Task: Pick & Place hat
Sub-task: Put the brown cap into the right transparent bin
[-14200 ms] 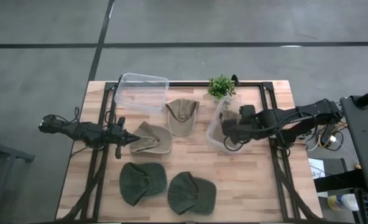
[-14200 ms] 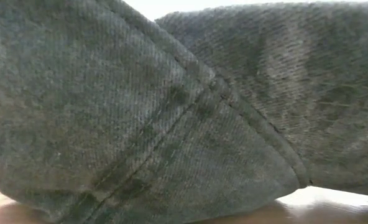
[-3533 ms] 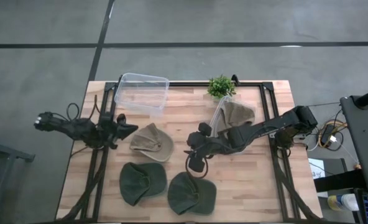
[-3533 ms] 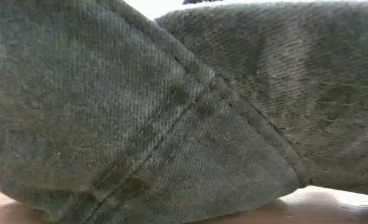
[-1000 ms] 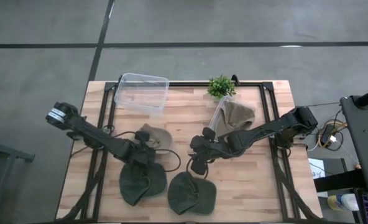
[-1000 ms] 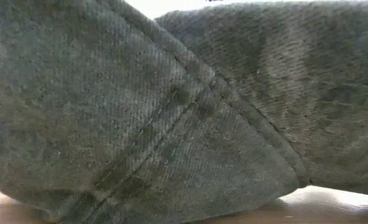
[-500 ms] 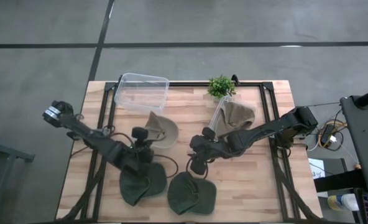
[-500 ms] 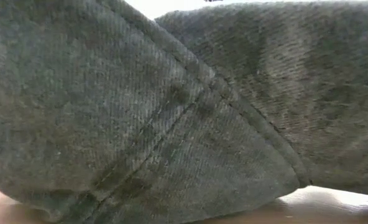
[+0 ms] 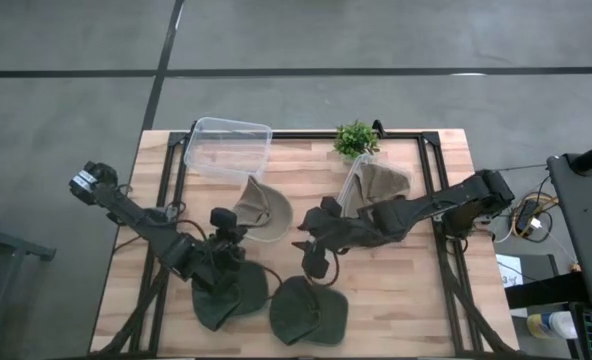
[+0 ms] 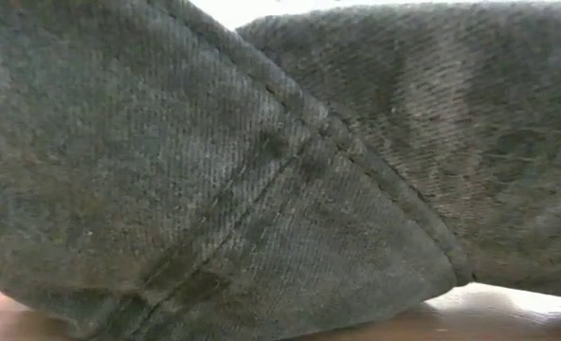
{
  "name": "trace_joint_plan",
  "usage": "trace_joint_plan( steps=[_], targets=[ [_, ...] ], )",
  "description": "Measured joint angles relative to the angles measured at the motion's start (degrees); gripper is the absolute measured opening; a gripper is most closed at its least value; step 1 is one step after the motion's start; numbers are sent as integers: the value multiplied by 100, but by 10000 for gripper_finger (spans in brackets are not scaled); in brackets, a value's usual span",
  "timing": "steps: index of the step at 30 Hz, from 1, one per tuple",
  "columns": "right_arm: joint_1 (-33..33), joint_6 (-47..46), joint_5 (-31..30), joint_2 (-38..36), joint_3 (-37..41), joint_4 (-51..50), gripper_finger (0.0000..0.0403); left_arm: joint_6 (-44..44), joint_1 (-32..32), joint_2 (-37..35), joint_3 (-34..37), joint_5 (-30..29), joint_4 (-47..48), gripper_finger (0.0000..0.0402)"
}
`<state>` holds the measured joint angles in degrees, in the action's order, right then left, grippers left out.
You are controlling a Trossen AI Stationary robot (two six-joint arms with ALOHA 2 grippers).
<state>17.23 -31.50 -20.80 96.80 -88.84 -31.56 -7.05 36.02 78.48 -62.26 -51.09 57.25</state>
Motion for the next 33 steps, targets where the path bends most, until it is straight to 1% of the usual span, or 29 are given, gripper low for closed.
trace_joint_plan(
  steps=[2,4,8,12,15,19,22,24,26,29,33],
  targets=[
    [2,155,-126,-57,-141,24,203,102,52,0,0,-297,1,7],
    [2,281,-404,-95,-241,13,203,268,97,0,0,-729,15,7],
    [-7,556,-1262,-166,-435,-15,203,683,148,0,2,-1635,27,7],
    [-37,784,-2143,-198,-674,-131,203,1055,146,0,2,-2243,27,7],
    [-59,1303,-2312,-198,-768,-145,203,1272,144,0,7,-2455,25,7],
    [-144,1409,-2589,-193,-907,-81,203,1579,144,0,27,-2835,25,7],
    [-266,1655,-2583,-193,-1025,-67,208,1629,144,0,31,-2953,20,7],
    [-352,1758,-2551,-193,-1057,25,218,1637,144,0,41,-3005,22,7],
    [-457,1831,-2275,-193,-1064,202,234,1641,142,0,49,-3011,20,7],
    [-659,1810,-1646,-193,-1050,417,262,1676,144,0,55,-3030,20,7],
    [-964,1516,-1266,-158,-1046,463,294,1694,141,0,55,-3036,18,7]
  ],
)
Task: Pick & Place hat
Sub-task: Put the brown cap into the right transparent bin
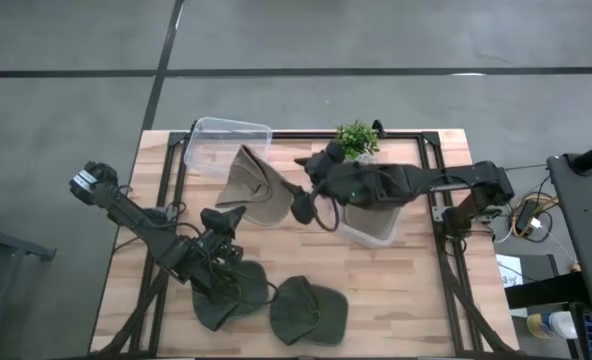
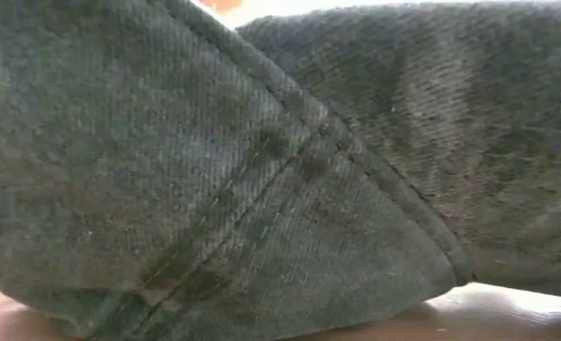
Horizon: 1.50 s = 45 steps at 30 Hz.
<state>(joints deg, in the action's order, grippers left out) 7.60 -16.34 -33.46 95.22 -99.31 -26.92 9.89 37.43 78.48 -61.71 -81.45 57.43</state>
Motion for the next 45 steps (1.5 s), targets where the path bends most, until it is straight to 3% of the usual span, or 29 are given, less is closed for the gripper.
trace_joint_plan(
  steps=[4,9,12,17,21,36,41,45],
  targets=[
    [-314,-5,323,4,-73,-28,309,50,-1,0,1,69,-18,7],
    [-775,-665,1865,2,-278,-135,308,72,-2,2,7,465,-35,7],
    [-972,-995,2443,44,-276,-252,301,68,2,7,31,693,-43,7],
    [-1168,-1201,2537,52,-246,-746,288,73,2,7,108,730,-168,9],
    [-1198,-1244,2607,52,-225,-769,283,56,0,7,121,1160,-339,8],
    [-1203,-1585,2839,550,-229,-876,269,513,4,243,196,1006,-750,6],
    [-1232,-1656,3070,723,-229,-921,244,532,5,308,210,954,-749,6],
    [-1239,-1753,3233,898,-227,-939,198,519,7,308,210,936,-752,6]
  ],
)
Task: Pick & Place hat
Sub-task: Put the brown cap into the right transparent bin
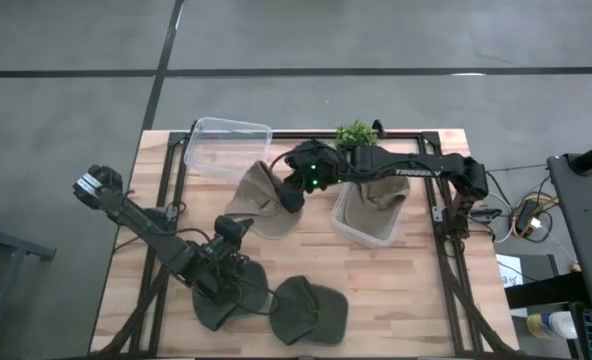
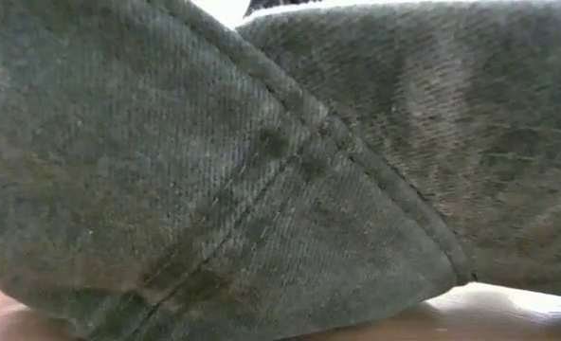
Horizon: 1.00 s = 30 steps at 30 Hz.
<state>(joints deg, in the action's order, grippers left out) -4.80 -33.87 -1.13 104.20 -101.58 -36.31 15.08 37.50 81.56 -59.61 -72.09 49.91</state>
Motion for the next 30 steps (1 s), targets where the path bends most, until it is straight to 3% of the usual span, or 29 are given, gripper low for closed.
trace_joint_plan(
  steps=[8,14,23,30],
  targets=[
    [-38,159,237,47,0,10,25,-105,0,0,0,102,-16,21],
    [-67,212,232,29,-193,-366,13,-318,0,-7,0,37,-24,26],
    [-79,409,-82,3,-869,-922,10,-809,84,-22,0,-1003,-318,29],
    [-155,511,-689,-13,-1278,-1553,10,-827,222,-39,-2,-608,-312,29]
  ],
)
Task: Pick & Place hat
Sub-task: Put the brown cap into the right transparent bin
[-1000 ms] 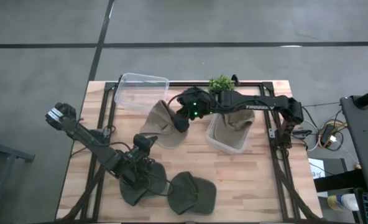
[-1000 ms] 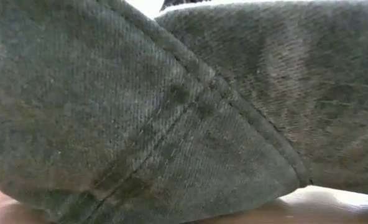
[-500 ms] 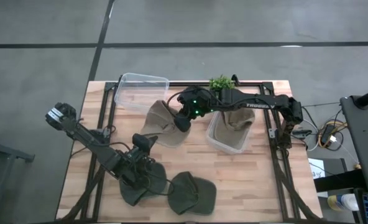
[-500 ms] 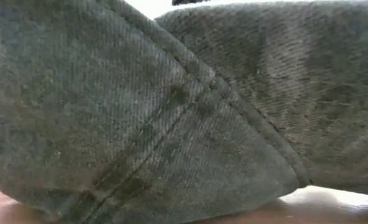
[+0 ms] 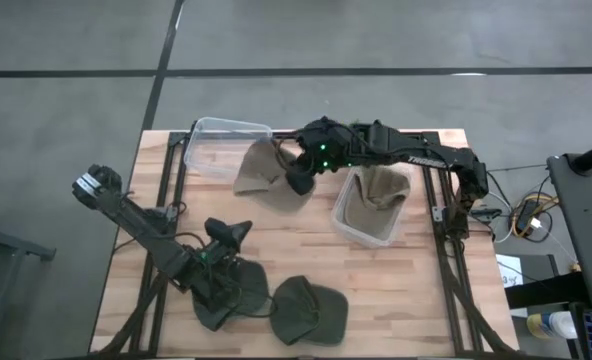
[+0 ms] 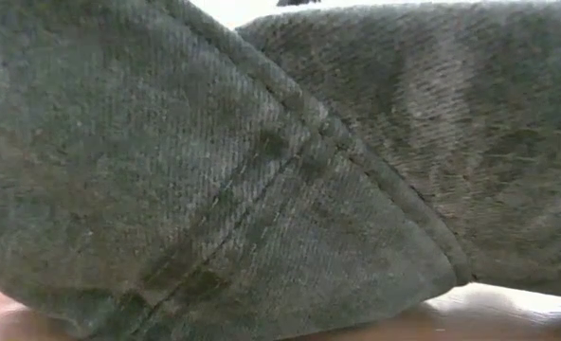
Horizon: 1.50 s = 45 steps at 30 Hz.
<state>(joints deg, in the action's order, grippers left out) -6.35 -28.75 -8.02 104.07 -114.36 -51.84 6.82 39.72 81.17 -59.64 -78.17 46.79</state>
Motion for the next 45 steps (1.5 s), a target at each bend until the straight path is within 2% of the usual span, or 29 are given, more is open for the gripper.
trace_joint_plan(
  steps=[6,11,15,18,21,23,26,30,33,37,42,45],
  targets=[
    [-13,-59,-41,-10,-143,-443,9,-547,32,0,0,85,-20,30],
    [-33,-163,-596,-81,-160,-943,9,-1468,74,-7,0,392,-115,30],
    [29,-269,-1108,-148,-129,-1315,9,-1991,178,-9,0,419,-138,30],
    [124,-356,-1445,-272,-28,-1317,9,-2343,274,-45,0,462,-183,30],
    [245,-393,-1729,-446,78,-1286,9,-2693,385,-123,6,777,-388,30],
    [365,-429,-1929,-532,136,-1270,9,-2738,464,-190,92,1138,-810,30],
    [595,-433,-2267,-571,182,-1267,9,-2370,532,-264,321,2087,-1857,30],
    [908,-560,-2505,-643,224,-1267,9,-1547,562,-374,817,3846,-3885,30],
    [1184,-686,-2752,-688,295,-1264,9,-1044,566,-484,1235,4778,-5464,30],
    [1560,-949,-3194,-860,547,-1277,8,-513,560,-842,1720,4850,-6529,30],
    [2059,-1689,-4043,-1335,994,-1408,9,-311,563,-1579,2271,4708,-6935,30],
    [2363,-2375,-4475,-1634,1384,-1483,11,-231,563,-2040,2567,4346,-6979,30]
  ],
)
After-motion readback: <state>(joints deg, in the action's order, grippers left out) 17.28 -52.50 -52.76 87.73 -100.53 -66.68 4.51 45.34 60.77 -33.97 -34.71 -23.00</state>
